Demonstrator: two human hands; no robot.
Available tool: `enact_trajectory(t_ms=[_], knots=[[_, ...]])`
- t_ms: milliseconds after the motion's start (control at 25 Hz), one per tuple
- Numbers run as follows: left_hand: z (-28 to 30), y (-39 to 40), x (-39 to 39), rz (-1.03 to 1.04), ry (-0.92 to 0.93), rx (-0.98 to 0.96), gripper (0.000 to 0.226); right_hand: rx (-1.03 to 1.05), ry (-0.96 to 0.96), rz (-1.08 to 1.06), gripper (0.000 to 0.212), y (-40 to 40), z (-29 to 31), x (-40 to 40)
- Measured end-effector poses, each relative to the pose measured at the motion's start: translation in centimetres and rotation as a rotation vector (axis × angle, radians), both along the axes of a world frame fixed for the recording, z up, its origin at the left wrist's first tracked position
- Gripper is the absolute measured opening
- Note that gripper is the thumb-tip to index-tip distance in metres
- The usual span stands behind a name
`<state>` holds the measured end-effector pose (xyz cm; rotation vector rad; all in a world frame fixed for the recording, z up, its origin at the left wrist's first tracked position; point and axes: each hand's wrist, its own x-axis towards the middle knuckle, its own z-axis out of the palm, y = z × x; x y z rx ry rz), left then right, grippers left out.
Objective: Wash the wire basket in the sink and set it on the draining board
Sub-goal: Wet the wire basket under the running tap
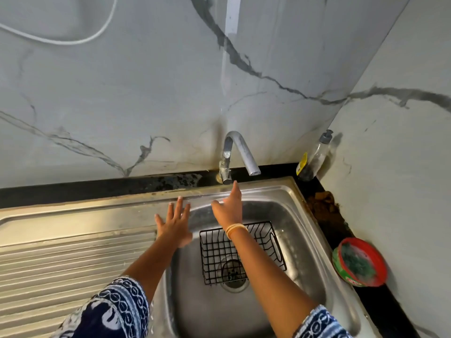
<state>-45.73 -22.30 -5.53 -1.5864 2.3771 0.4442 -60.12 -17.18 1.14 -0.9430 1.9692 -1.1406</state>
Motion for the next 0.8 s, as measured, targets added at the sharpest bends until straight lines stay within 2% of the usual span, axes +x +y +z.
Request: enact_trajectory(t_ms=[120, 200, 280, 360, 440, 520, 600, 720, 800], knots=[[-1.3, -0.3, 0.7, -0.064, -0.054, 0.035, 0.112, -0.035, 0.09, 0.022, 0.093, -2.5, 0.6, 0.1], [-1.6, -0.4, 0.5, -0.059, -0.052, 0.023, 0.114, -0.045, 0.252, 0.08, 0.097, -2.9, -0.1, 0.1], [-1.7, -0.3, 0.3, -0.06, -0.074, 0.016, 0.116, 0.061, 0.499, 0.254, 0.1, -2.6, -1.7, 0.3], [-2.0, -0.3, 0.4, -0.067, -0.092, -0.012, 0.118, 0.195, 0.665, 0.411, 0.103, -2.3, -3.0, 0.7], [-2.0, -0.3, 0.5, -0.065, -0.111, -0.03, 0.119, 0.228, 0.735, 0.413, 0.103, -2.4, -3.4, 1.3], [-1.9, -0.1, 0.4, -0.048, -0.144, -0.057, 0.118, 0.192, 0.706, 0.367, 0.094, -2.3, -3.7, 2.0], [-2.1, 1.1, 0.3, -0.029, -0.147, -0.185, 0.11, 0.165, 0.627, 0.313, 0.078, -1.0, -4.7, 2.6], [-3.0, 4.3, -0.4, -0.065, 0.116, -0.345, 0.076, 0.234, 0.63, 0.207, 0.05, 3.7, -7.7, 1.2], [-3.9, 6.7, -1.0, 0.024, 0.315, -0.164, 0.054, 0.334, 0.617, 0.003, 0.043, 7.3, -9.3, -1.7]])
